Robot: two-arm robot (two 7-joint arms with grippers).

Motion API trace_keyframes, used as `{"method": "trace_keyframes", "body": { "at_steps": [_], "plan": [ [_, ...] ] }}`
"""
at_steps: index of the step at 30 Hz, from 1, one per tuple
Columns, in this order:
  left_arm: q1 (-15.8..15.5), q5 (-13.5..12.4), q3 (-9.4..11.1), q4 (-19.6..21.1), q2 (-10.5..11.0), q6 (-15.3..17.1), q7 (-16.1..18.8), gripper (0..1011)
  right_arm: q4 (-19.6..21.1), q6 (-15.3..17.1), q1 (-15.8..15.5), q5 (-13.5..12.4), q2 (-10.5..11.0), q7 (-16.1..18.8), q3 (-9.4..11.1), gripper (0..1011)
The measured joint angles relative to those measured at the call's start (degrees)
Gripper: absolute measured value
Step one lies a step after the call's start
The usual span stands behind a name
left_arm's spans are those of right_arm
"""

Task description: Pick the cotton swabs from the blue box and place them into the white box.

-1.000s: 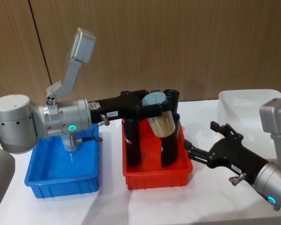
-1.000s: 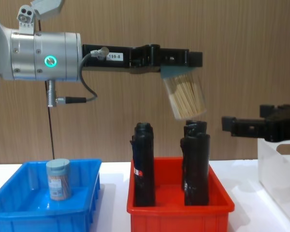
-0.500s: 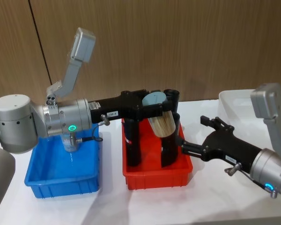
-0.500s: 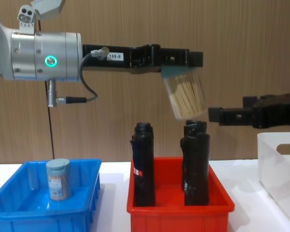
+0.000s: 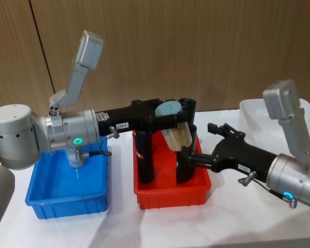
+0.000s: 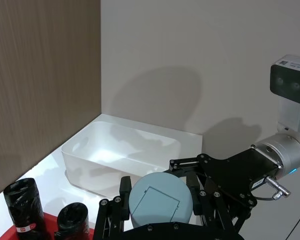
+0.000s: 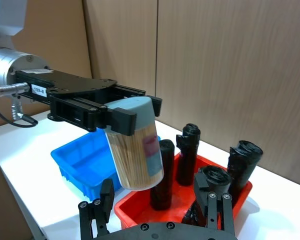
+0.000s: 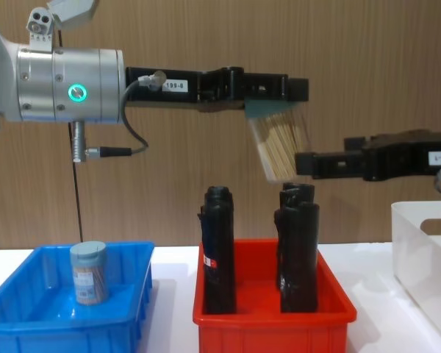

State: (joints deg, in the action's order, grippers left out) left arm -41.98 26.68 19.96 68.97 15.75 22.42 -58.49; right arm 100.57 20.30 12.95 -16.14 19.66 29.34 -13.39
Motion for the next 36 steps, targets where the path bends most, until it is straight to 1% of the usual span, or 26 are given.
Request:
{"method": "trace_keyframes", "body": {
  "at_steps": [15,23,36],
  "plan": [
    [0.0,0.0,0.0,0.0,0.0,0.0,0.0,671,-1.52,1.56,3.03,0.72,-1.34,3.19,-1.38,1002],
    [0.01,0.0,0.0,0.0,0.0,0.0,0.0,671,-2.49,1.87,4.21,1.13,-1.88,4.05,-1.93,1002],
    [0.01,0.0,0.0,0.0,0.0,0.0,0.0,671,-5.34,2.02,6.64,2.2,-3.06,4.96,-2.85,1002]
  ]
}}
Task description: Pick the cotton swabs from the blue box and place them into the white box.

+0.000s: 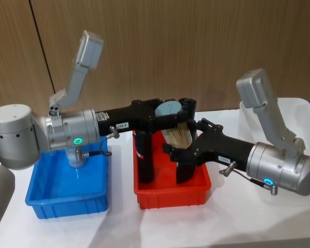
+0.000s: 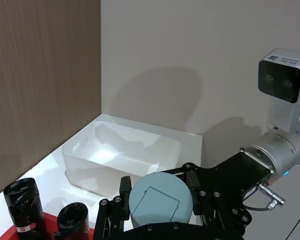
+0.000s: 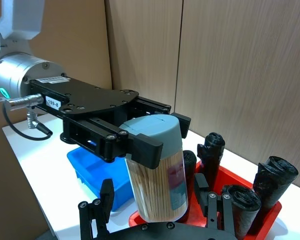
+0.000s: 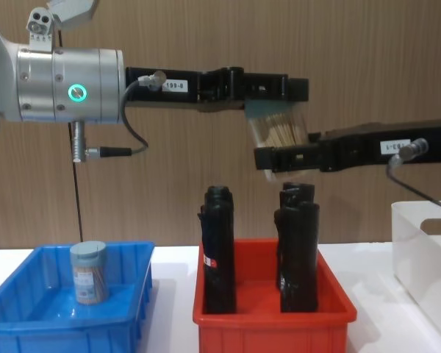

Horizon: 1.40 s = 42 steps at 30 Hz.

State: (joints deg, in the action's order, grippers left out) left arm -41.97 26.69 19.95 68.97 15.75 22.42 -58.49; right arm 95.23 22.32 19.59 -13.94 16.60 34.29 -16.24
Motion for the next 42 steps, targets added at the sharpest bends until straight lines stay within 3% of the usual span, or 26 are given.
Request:
{"method": "trace_keyframes", "body": {
  "at_steps": [5,17,26,28,31,38,42],
  "plan": [
    [0.0,0.0,0.0,0.0,0.0,0.0,0.0,671,-0.92,-0.17,0.67,0.28,-0.32,0.09,-0.25,989],
    [0.0,0.01,0.0,0.0,0.0,0.0,0.0,671,-2.47,-1.28,1.76,0.29,-0.84,0.32,-0.83,667],
    [0.0,0.08,-0.02,0.01,0.0,-0.02,0.03,673,-2.7,-1.73,2.03,-0.08,-0.88,0.06,-1.1,640],
    [0.0,0.02,0.03,0.01,0.0,0.02,0.02,692,-2.7,-1.89,2.12,-0.18,-0.93,-0.01,-1.13,639],
    [0.0,0.02,0.04,0.01,0.0,0.02,0.02,812,-2.7,-2.04,2.17,-0.25,-0.92,-0.13,-1.23,639],
    [0.0,0.0,0.03,0.0,0.0,0.02,0.01,987,-2.74,-2.27,2.24,-0.65,-0.81,-0.46,-1.35,639],
    [0.0,0.0,0.02,0.0,0.0,0.01,0.01,1004,-2.76,-2.34,2.26,-0.83,-0.73,-0.54,-1.42,639]
  ]
}}
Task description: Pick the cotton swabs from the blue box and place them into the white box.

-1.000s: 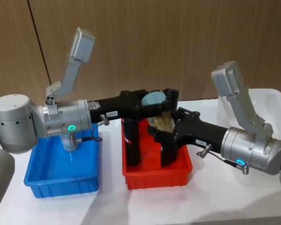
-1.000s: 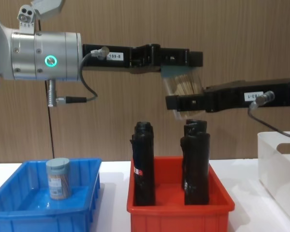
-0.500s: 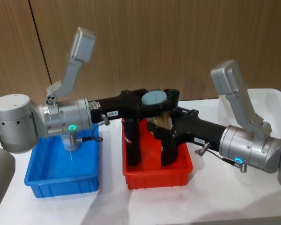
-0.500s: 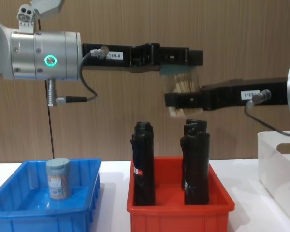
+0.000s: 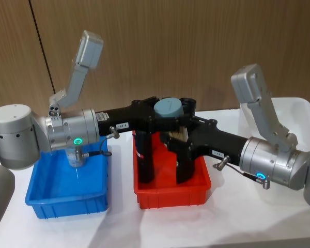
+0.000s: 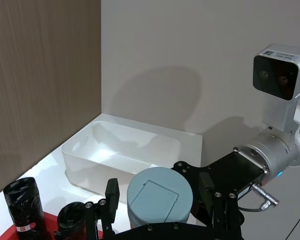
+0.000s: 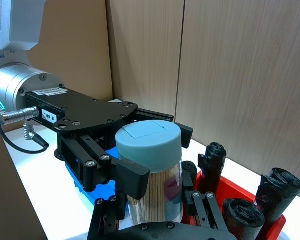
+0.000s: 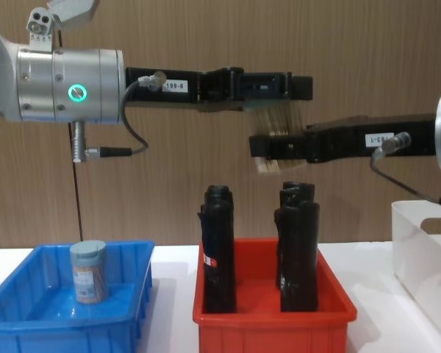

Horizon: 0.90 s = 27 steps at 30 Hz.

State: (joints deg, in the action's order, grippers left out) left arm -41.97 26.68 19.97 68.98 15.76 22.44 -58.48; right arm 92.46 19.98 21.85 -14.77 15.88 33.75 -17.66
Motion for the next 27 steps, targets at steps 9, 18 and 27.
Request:
{"method": "trace_keyframes", "body": {
  "at_steps": [9,18,27],
  "plan": [
    [0.0,0.0,-0.02,0.0,0.0,-0.02,-0.01,1004,-0.28,-0.27,-0.32,-0.93,0.34,-0.65,-0.06,639],
    [0.0,0.0,-0.02,0.0,0.0,-0.02,-0.01,1004,-1.23,-0.47,-1.85,-3.0,1.33,-2.59,0.34,639],
    [0.0,0.0,-0.01,0.0,0.0,-0.01,-0.01,1004,-2.1,-1.29,-3.9,-5.91,3.14,-6.25,1.7,639]
  ]
}}
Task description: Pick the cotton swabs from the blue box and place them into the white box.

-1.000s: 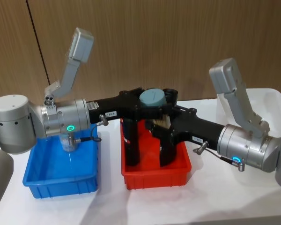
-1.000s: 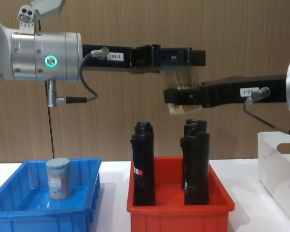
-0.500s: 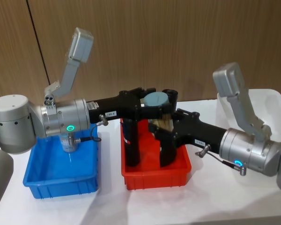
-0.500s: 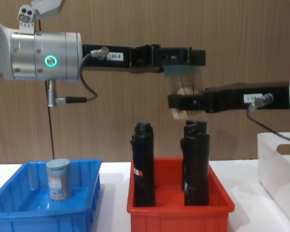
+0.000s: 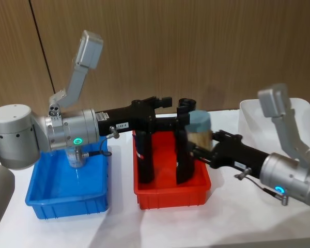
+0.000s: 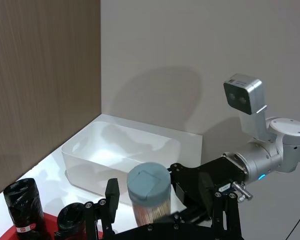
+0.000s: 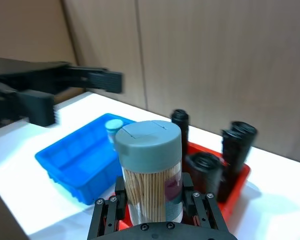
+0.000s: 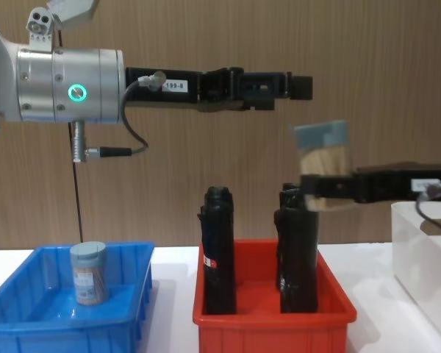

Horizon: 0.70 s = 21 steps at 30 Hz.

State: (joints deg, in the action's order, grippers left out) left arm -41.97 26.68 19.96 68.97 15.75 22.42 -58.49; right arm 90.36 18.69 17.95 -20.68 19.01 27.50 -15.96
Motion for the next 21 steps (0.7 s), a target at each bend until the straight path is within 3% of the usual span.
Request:
{"method": "trace_keyframes", "body": {
  "at_steps": [9,21],
  "plan": [
    [0.0,0.01,0.0,0.0,0.0,0.0,0.0,1004,-0.84,-1.63,-1.42,-1.97,2.11,-4.63,2.08,639],
    [0.0,0.01,0.0,0.0,0.0,0.0,0.0,1004,-3.86,-4.5,-1.01,-0.73,4.38,-10.98,4.84,640]
  ]
}}
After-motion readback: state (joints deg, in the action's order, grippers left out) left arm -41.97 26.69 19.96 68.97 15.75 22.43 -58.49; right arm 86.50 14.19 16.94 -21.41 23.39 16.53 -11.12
